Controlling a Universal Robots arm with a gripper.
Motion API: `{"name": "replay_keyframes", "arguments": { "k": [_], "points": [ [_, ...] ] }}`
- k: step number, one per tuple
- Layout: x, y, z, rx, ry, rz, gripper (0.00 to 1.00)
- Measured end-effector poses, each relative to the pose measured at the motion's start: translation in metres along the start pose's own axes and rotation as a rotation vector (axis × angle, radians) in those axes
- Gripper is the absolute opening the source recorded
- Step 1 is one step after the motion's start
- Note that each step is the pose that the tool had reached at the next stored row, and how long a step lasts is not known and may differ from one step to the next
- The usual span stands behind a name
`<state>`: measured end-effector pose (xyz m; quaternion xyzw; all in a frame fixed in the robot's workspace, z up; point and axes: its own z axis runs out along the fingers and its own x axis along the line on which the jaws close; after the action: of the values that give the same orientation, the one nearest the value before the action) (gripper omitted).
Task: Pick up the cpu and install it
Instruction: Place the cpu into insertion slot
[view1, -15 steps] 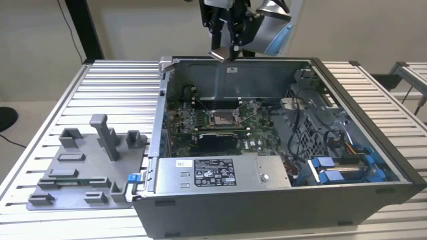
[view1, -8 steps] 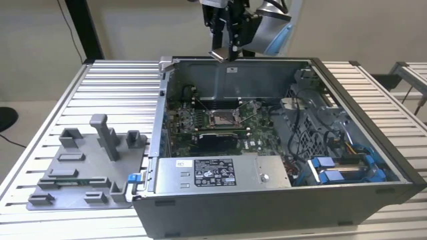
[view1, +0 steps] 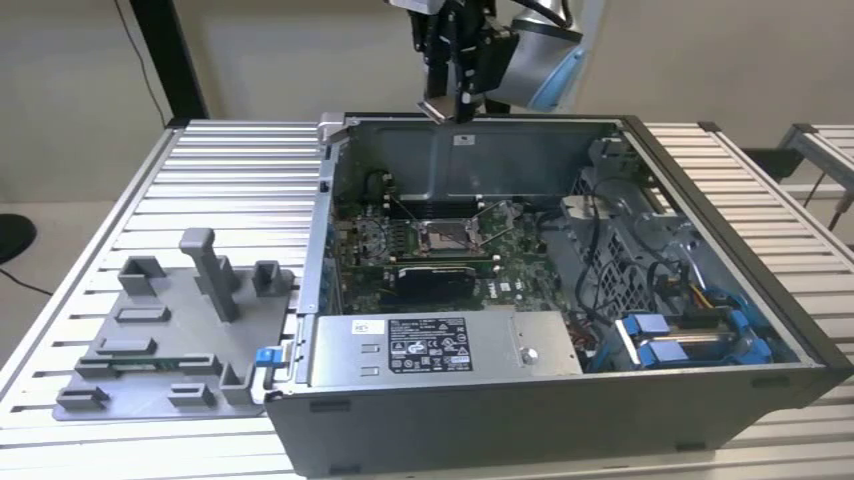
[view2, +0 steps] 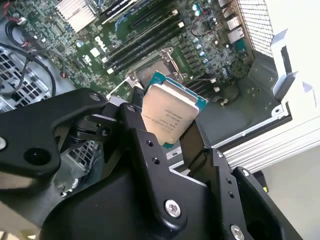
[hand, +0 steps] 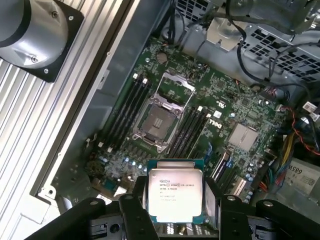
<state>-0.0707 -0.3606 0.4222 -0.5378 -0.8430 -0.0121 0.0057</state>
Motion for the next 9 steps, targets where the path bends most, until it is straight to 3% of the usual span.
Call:
{"name": "replay_keyframes", "arguments": {
  "k": [9],
  "points": [
    [0.0, 0.0, 0.0004, -0.0035, -0.0021, 0.153, 0.0]
  ]
}}
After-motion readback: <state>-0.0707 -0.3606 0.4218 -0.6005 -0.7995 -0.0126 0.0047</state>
